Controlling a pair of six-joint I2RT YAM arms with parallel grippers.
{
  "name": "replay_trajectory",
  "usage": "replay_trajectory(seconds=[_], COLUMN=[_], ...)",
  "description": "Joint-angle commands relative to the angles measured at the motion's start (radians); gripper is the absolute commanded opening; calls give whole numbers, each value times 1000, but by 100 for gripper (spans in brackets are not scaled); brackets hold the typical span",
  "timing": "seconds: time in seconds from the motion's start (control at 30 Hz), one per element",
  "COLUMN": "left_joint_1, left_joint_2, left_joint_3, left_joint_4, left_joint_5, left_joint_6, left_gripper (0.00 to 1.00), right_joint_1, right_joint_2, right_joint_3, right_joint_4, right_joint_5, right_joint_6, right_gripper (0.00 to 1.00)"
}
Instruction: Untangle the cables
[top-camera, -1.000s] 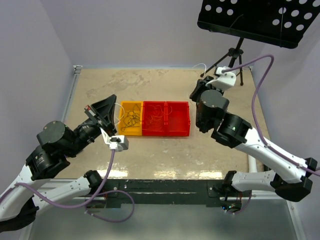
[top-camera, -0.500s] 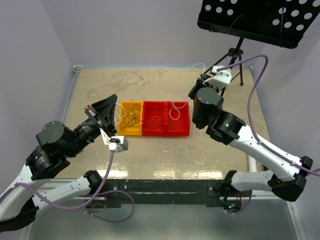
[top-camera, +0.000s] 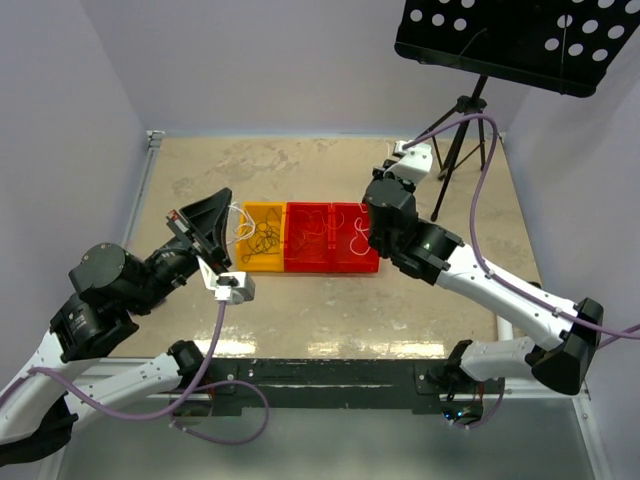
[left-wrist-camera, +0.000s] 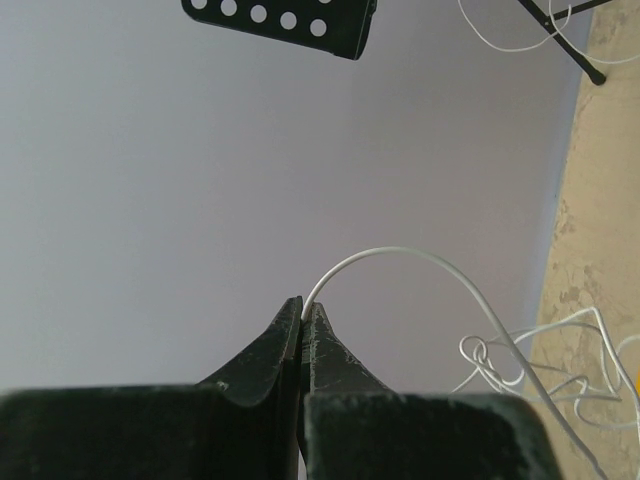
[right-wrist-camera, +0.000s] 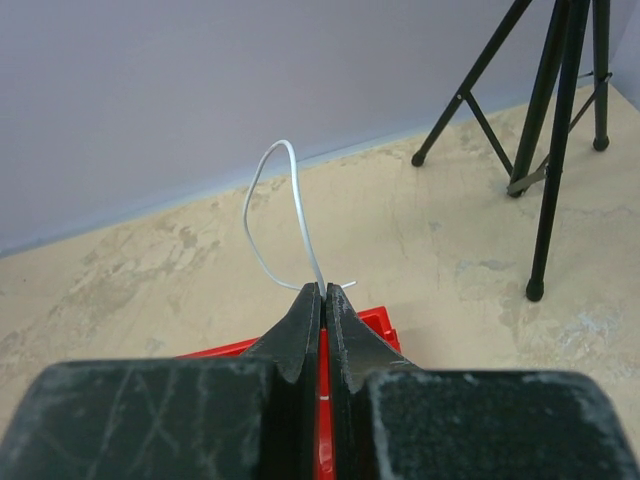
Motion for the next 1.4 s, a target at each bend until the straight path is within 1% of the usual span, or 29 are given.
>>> replay_trajectory(seconds=[0.0, 0.13, 0.33, 0.57, 0.77, 1.0, 1.23, 1.37], left_joint_1=[6, 6, 6, 7, 7, 7, 9, 10], left_joint_2=[-10, -8, 1, 7, 9, 12, 7, 7], left_joint_3=[26, 26, 41, 47, 45, 50, 44, 44], left_joint_4=[53, 59, 56, 59, 66, 64, 59, 66], left_joint_5=[11, 18, 28, 31, 31, 29, 29, 32], left_joint_6=[-13, -16, -21, -22, -22, -21, -24, -24], left_gripper=[0, 0, 0, 0, 0, 0, 0, 0], right_joint_1=[-13, -31, -49, -48, -49, -53, -71, -100], right_joint_2=[-10, 14, 80, 130, 205, 260, 174, 157], right_joint_3=[-21, -76, -182, -259, -266, -312, -375, -387], right_joint_4=[26, 22, -9, 14, -47, -61, -64, -84], right_joint_5=[-12, -33, -164, -291, -302, -314, -302, -305], right_joint_6=[33, 75, 226, 268, 348, 414, 438, 431], right_gripper=[0, 0, 0, 0, 0, 0, 0, 0])
